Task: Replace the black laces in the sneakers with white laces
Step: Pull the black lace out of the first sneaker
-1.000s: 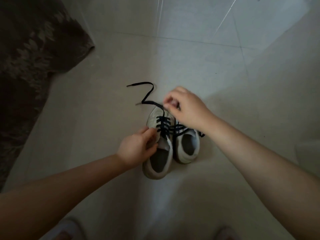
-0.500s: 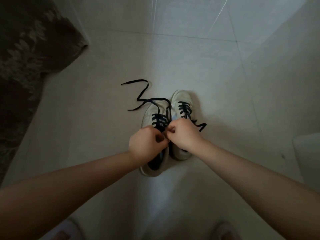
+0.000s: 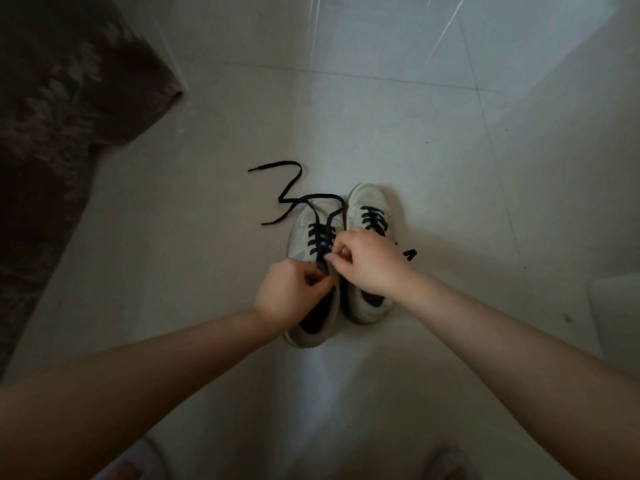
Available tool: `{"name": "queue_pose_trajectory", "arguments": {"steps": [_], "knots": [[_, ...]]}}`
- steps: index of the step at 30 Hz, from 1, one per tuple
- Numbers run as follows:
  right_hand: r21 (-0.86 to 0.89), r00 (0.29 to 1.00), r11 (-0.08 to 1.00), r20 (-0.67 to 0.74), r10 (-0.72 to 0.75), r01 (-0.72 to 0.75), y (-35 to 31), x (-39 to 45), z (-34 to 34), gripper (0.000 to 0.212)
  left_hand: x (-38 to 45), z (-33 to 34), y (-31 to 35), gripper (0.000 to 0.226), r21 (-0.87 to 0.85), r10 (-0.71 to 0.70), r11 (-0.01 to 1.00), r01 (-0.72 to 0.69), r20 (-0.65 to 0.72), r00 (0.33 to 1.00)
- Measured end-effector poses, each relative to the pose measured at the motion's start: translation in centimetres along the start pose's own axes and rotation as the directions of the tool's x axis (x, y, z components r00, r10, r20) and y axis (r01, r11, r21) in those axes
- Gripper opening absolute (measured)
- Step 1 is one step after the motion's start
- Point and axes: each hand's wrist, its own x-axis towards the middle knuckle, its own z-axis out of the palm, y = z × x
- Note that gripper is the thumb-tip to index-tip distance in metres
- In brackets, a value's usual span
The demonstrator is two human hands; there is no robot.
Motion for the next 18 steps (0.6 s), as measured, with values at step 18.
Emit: {"name": "queue_pose_trajectory", "arguments": {"steps": [18], "knots": [[-0.349,0.968,0.915,-0.068,-0.240,0.202,-0.1,0.5,-0.3,0.024,1.0,0.1,-0.5,0.014,0.035,0.015,0.999,-0.015,-0.003,1.000]]}}
